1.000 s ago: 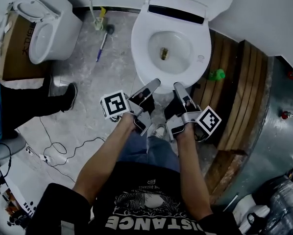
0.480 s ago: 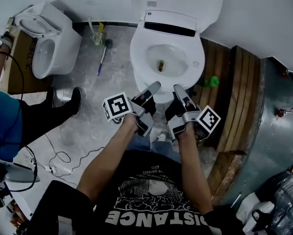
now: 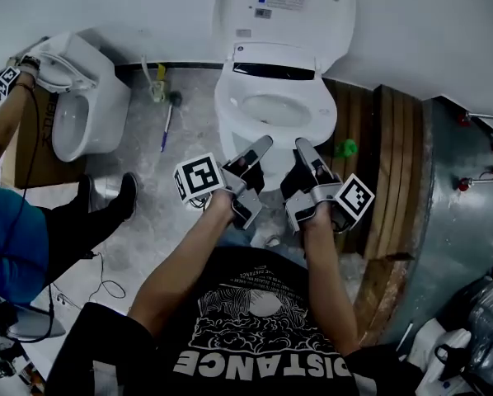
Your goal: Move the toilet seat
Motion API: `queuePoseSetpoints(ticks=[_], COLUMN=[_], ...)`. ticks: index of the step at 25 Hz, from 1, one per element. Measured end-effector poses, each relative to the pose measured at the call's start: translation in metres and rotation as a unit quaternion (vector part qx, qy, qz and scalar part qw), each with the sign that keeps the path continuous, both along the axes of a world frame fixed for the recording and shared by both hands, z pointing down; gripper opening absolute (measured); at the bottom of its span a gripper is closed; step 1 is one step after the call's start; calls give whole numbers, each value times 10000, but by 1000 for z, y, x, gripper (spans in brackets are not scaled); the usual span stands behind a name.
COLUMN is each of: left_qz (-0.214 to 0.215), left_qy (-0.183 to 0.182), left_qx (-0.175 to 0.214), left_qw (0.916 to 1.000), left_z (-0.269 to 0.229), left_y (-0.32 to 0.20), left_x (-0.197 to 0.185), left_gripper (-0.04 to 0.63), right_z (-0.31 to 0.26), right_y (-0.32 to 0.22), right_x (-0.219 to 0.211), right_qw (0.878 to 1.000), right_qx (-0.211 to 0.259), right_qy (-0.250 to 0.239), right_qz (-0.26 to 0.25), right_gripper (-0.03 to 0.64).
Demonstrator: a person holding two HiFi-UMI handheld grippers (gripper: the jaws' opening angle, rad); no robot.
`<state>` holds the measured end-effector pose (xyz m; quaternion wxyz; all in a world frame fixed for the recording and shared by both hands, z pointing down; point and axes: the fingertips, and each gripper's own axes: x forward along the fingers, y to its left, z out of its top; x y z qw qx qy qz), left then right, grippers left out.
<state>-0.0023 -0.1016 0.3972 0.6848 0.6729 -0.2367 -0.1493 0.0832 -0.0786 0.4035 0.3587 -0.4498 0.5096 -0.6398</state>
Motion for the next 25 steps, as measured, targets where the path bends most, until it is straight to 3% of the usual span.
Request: queuePoseSetpoints(ticks=[19,25], left_qz=[125,27], left_qy=[567,515], left_qx=[584,641], left_qw=[9966,9966], left_z=[-78,-82], left_y=[-27,-80], left_x=[2,17], left_gripper=[138,133], right_z=[-79,-83], right_y=[-32,-83], right_x=[2,17], right_qw=[9944,9941], right_qx=[1002,1051], right_qy=[107,-36], right_qz=[309,284], right_gripper=[144,144])
